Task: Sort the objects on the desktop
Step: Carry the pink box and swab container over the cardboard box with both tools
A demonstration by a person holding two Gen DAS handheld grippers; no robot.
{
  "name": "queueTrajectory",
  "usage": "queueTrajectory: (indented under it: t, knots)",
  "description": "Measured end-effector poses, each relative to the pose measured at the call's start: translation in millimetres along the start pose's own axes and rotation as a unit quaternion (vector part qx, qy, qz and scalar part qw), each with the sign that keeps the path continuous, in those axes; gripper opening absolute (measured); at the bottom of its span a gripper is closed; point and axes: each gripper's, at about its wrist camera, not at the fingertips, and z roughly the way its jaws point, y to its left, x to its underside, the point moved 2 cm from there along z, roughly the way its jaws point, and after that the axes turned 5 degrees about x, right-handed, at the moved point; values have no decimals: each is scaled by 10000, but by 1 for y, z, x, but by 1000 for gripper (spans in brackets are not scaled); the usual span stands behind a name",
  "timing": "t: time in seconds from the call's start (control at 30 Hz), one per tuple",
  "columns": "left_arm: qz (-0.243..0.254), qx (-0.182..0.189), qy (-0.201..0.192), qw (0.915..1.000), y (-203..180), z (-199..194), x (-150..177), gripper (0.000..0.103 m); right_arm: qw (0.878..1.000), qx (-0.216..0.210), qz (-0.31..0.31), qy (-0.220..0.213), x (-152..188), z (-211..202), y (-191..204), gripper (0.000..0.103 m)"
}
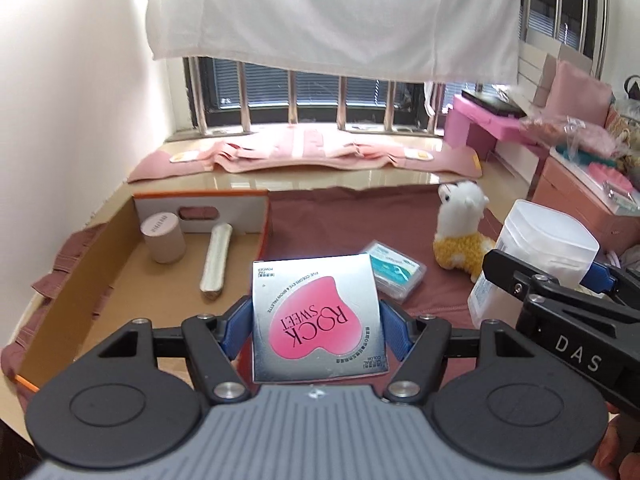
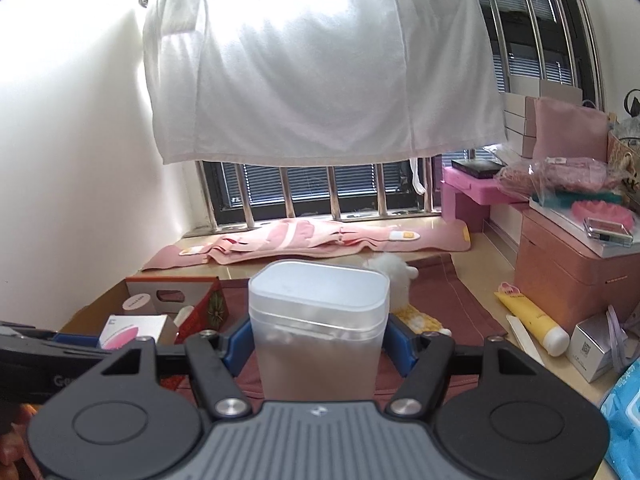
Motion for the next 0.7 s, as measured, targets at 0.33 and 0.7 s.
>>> queueTrajectory:
  t: [0.33,0.7]
  knots:
    - [-267,-203,-268,9991,51,-26,-21,68,9989,-307,-298,-173,-27,-9,56,67]
    - [-409,-670,-252,9966,121,-30,-39,68,9950,-892,-440,56,-40,13,122,67]
